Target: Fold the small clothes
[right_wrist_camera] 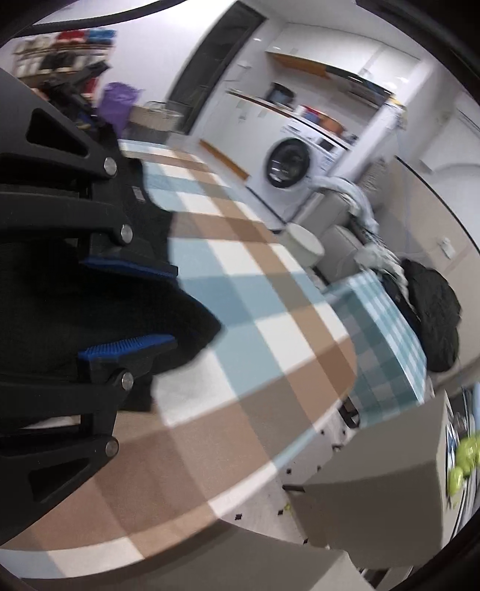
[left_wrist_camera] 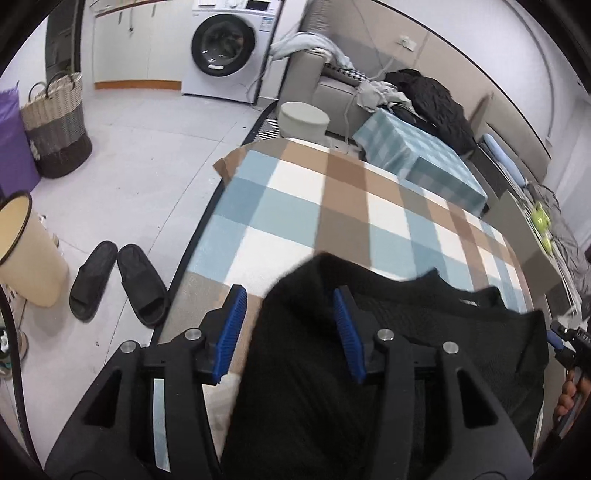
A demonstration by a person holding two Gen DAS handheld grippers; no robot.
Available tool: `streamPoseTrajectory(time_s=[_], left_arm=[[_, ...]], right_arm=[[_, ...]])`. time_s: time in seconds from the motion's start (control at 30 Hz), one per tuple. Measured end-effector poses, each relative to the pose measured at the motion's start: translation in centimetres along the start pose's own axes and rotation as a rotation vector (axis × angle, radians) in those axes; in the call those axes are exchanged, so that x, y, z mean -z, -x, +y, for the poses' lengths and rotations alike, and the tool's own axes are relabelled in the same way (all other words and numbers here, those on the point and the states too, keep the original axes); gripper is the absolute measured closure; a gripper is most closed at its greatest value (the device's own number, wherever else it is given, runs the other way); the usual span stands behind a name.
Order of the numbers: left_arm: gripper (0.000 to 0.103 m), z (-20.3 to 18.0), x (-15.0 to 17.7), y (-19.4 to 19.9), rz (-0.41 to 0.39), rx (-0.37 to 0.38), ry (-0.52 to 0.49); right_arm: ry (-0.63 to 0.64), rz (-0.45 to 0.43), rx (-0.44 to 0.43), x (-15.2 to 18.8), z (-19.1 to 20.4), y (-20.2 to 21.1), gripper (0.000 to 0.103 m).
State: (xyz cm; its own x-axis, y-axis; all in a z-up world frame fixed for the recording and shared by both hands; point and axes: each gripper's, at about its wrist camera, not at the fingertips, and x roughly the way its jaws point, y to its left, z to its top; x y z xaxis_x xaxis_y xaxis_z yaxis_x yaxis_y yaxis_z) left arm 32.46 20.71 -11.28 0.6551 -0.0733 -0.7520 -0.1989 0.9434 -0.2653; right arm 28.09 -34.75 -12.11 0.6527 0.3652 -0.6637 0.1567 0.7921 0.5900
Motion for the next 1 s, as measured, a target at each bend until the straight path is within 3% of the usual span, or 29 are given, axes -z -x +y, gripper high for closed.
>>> streamPoseTrajectory(time_s=[0.07,0.27,0.3,0.33,0.37,0.43,0.57,0.67,0.73,0.8,1.0], left_arm=[[0.051,-0.6,0.5,0.6,-0.003,0.009,-0.016],[0.051,-2.1,1.9,1.7,-0.003,0.029,-0.039],[0.051,-2.4,2.1,1.8,0.001,0.033,-0.045],[0.051,-2.6,2.2,1.8,0.004,0.036,-0.046],[0.051,-2.7,2.4,1.8,0.008,0.038,-0.049],[0.051,-3.0,2.6,1.8,0.015,0.034,-0.06],[0.051,-3.4,2.8,1.5,0.025,0.025,-0.077],[0.051,-3.5,2.8,0.8,0.033,0.005,-0.096],[0.051,-3.7,2.5,0.2,0.043,-0.01,-0.109],[0.051,-4.0,2.2,-0.6,0.054,-0.018,-0.128],[0.049,-6.4,2.1,-4.9,0.15,-0.126,-0.284]], right_arm=[[0.028,0.03,-0.019,1.1,0.9,0.3,0.061],[0.082,0.131,-0.069,3.7,3.4,-1.1,0.059],[0.084,0.135,-0.058,3.9,3.6,-1.7,0.066],[0.089,0.144,-0.046,4.0,3.8,-2.3,0.09],[0.091,0.152,-0.042,4.0,3.9,-2.9,0.099],[0.075,0.143,-0.062,3.5,4.2,-3.4,0.1],[0.016,0.005,-0.044,0.2,4.5,-2.8,0.1],[-0.049,-0.025,0.013,-1.5,3.7,-3.0,0.092],[-0.078,0.011,-0.006,-1.7,3.2,-3.1,0.07],[-0.048,-0.006,0.003,-1.4,3.2,-2.4,0.06],[0.049,-0.003,0.035,0.3,2.9,0.3,0.056]])
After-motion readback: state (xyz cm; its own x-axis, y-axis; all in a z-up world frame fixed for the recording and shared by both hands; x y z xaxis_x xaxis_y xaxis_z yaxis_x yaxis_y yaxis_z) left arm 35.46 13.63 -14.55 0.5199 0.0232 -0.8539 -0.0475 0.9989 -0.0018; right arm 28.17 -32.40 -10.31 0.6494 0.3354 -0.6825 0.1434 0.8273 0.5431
